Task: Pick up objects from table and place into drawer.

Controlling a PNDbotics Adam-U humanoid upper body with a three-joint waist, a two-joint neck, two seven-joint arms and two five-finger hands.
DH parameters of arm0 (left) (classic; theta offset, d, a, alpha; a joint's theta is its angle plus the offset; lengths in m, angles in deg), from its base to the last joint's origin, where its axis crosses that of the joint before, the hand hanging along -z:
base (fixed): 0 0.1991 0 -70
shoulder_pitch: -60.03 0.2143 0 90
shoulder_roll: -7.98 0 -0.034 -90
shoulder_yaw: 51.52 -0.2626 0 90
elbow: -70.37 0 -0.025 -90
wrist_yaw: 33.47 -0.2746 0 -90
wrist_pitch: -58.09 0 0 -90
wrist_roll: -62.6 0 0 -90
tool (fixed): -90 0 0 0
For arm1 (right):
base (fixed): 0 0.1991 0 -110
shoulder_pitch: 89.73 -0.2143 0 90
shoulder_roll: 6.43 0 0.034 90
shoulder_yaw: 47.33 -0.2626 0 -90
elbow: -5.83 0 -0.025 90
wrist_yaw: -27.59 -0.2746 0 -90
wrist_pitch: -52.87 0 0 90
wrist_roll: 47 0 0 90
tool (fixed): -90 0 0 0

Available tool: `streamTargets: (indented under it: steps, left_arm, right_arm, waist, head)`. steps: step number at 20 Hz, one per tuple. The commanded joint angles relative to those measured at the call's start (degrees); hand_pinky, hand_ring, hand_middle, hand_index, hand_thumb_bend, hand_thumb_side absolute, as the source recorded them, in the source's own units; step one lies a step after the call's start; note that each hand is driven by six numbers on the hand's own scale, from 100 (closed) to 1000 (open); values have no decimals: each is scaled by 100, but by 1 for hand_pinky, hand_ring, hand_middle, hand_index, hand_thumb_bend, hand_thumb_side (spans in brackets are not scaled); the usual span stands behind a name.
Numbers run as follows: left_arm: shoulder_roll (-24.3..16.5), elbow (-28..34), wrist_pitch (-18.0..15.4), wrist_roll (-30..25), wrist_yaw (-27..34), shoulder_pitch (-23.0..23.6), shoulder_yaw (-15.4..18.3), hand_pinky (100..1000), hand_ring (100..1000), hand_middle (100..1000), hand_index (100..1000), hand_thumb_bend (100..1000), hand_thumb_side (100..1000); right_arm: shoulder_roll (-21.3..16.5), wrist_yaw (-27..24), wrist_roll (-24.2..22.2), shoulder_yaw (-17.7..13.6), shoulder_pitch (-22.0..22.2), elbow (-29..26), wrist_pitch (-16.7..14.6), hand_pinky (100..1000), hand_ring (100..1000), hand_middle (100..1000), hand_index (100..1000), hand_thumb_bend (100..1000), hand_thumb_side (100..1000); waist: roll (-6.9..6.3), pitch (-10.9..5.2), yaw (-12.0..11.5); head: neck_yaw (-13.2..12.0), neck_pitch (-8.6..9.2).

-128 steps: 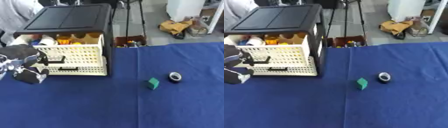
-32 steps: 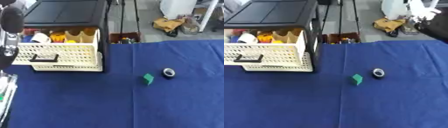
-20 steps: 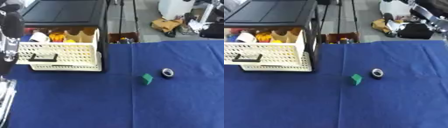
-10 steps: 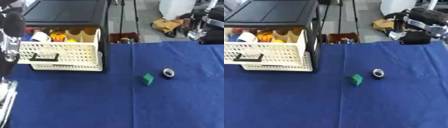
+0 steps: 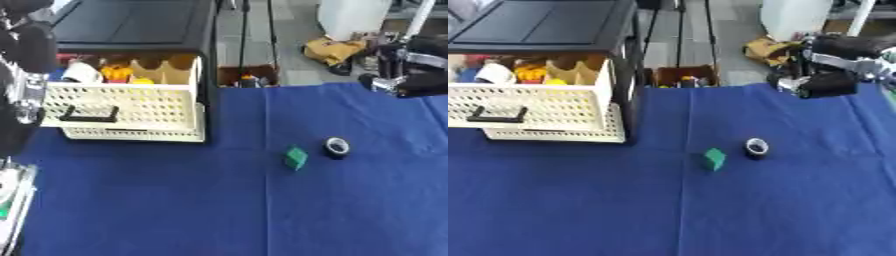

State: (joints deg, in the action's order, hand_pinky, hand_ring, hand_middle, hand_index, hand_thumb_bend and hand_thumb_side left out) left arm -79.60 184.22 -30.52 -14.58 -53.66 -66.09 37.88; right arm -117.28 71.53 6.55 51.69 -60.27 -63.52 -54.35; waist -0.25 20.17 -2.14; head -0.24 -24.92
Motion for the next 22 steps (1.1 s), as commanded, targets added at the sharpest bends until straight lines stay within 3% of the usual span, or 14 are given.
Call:
streamTargets:
  steps: [1,4,6,8,12,17,20,22]
  left_arm:
    - [-16,75,17,-39,25,-37,-2,797,849,705,883,617,865]
    - [-9,75,30,-38,29,-33,3,795,846,701,883,619,860]
    - [-2,75,39,-48,28,-28,3,796,845,700,881,618,861]
    - [10,75,46,-53,36,-25,3,796,844,698,880,619,860]
    - [19,75,63,-59,39,-18,0,795,841,694,879,619,858]
    - [24,75,86,-58,33,-11,-8,794,839,692,880,629,848]
    - [29,75,99,-64,22,-11,-11,793,836,688,880,629,843]
    - [42,75,113,-71,24,-6,-17,794,837,688,880,628,839]
  right_arm:
    - [-52,193,-64,58,-145,137,-30,516,542,529,1000,289,1000]
    - [-12,262,-194,100,-138,281,-101,556,563,545,1000,292,879]
    - [5,326,-255,123,-139,322,-156,560,566,549,1000,297,856]
    - [20,376,-275,140,-137,341,-204,570,576,558,1000,343,931]
    - [22,387,-316,198,-100,400,-264,589,587,585,1000,427,1000]
    - [9,465,-309,299,-27,433,-267,602,595,576,1000,481,1000]
    - [29,598,-287,391,17,489,-317,610,614,573,1000,447,1000]
    - [48,558,-326,407,50,496,-358,612,619,561,1000,408,933]
  waist:
    - [10,-122,-2]
    - [9,-121,-12]
    - [8,-119,-13]
    - [8,-117,-12]
    - [6,-112,-5]
    - [8,-116,12]
    - [15,-121,12]
    - [15,-119,16]
  head:
    - [21,4]
    - [31,5]
    - [36,4]
    - [42,2]
    - [48,-8]
    - [48,-26]
    - [48,-30]
    - [43,-25]
